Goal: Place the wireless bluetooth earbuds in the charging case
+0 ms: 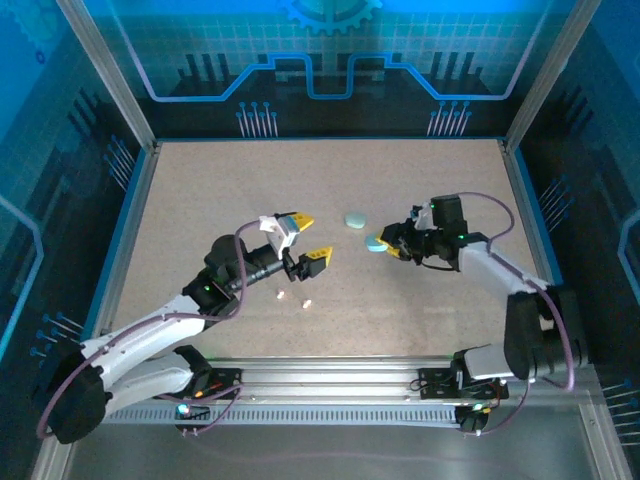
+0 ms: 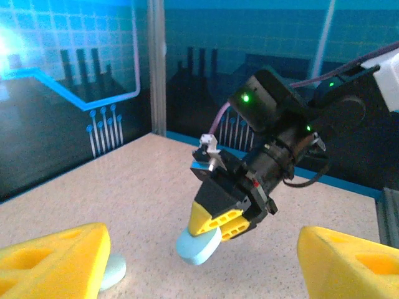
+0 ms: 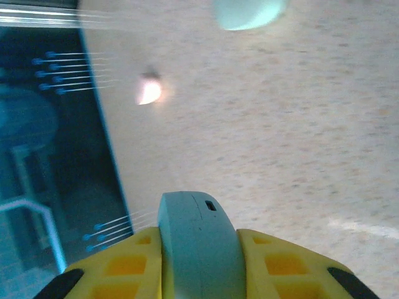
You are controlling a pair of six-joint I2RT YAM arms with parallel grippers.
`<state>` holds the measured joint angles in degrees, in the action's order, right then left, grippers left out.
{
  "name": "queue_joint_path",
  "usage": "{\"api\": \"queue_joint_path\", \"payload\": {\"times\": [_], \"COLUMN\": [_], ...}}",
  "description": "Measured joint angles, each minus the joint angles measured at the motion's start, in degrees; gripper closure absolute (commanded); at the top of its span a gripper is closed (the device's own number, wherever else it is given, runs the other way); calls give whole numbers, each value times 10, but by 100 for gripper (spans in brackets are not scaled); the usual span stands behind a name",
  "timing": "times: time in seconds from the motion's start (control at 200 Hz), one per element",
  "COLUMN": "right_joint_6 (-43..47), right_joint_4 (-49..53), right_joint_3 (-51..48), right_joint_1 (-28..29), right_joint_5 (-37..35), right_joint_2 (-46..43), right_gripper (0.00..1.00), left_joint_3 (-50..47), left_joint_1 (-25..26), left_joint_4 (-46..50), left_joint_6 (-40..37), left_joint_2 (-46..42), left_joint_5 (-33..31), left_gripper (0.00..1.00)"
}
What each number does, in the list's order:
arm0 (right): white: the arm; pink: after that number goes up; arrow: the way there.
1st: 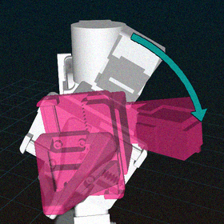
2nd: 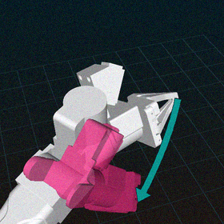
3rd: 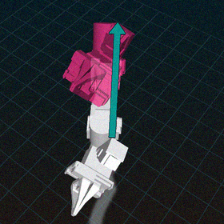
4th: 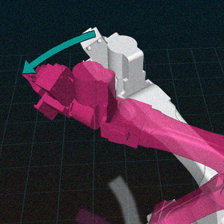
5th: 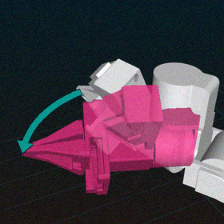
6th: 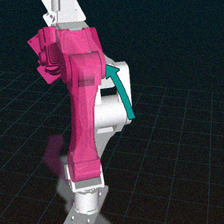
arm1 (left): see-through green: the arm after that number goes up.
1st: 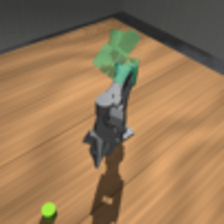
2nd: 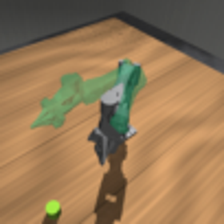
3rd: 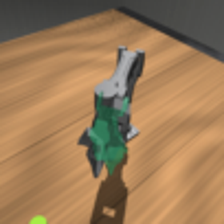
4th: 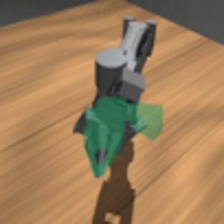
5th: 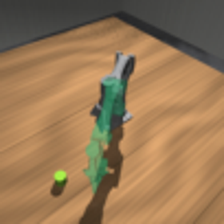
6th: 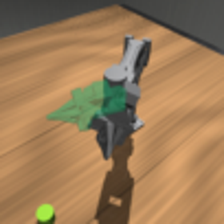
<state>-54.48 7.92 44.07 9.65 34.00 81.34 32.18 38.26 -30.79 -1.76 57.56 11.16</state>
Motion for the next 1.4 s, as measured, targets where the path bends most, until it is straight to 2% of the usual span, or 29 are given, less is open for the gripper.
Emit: {"api": "queue_joint_path", "payload": {"times": [0.215, 0.455, 0.57, 0.635, 0.795, 1.056, 1.146, 1.401], "right_joint_6": [21, 36, 44, 49, 71, 124, 144, 180], "right_joint_4": [-46, -82, -98, -106, -96, -27, 10, 88], "right_joint_3": [0, 33, 51, 57, 70, 93, 100, 118], "right_joint_1": [0, 0, 0, 0, 0, 1, 1, 1], "right_joint_5": [-14, -9, -5, 0, -6, -38, -57, -99], "right_joint_2": [107, 200, 222, 232, 239, 228, 213, 128], "right_gripper": [84, 80, 73, 65, 53, 41, 30, 26], "left_joint_3": [54, 89, 91, 95, 108, 137, 153, 208], "left_joint_1": [-2, -5, -7, -10, -18, -36, -52, -120], "left_joint_4": [112, 195, 220, 235, 251, 297, 324, 411], "left_joint_6": [31, 49, 54, 61, 76, 101, 121, 190], "left_joint_2": [-7, -7, -7, -7, 0, 26, 45, 138], "left_joint_5": [-49, -58, -67, -71, -76, -90, -98, -142], "left_gripper": [20, 21, 22, 22, 22, 22, 22, 19]}}
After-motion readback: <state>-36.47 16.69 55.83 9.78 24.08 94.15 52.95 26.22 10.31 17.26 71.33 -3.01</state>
